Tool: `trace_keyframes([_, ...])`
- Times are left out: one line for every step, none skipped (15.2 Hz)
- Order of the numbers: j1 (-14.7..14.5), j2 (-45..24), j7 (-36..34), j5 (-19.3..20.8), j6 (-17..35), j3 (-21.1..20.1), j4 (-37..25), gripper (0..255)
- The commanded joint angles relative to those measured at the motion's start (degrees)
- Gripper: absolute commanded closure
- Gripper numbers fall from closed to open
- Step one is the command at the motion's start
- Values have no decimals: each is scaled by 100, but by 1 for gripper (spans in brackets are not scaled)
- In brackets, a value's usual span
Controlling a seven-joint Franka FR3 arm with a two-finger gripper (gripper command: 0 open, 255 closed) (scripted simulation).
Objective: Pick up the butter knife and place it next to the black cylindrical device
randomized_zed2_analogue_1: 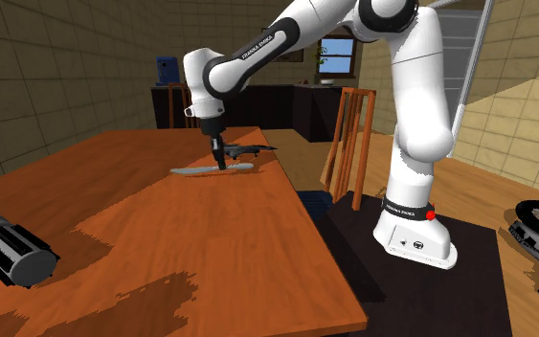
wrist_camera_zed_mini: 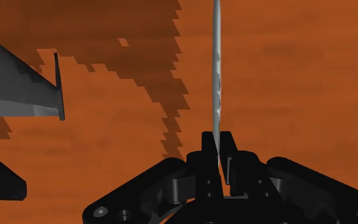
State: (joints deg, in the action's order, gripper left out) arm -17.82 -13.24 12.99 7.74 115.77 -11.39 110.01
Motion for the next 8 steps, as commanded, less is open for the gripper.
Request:
trace_keyframes([-2,69,12,-23,-129,-9,-60,255])
trace_keyframes([-1,101,22,-34,-197,-12,-98,255])
trace_keyframes([0,131,33,-44,-266,-14,-138,255])
trace_keyframes([1,160,43,-53,-335,-16,-178,255])
trace_keyframes([2,189,53,-63,-404,-18,-220,255])
trace_keyframes([3,216,63,-72,-474,-20,-264,255])
trace_keyframes([3,242,72,-80,-543,-22,-309,255])
trace_keyframes([4,267,82,-89,-613,-24,-355,255])
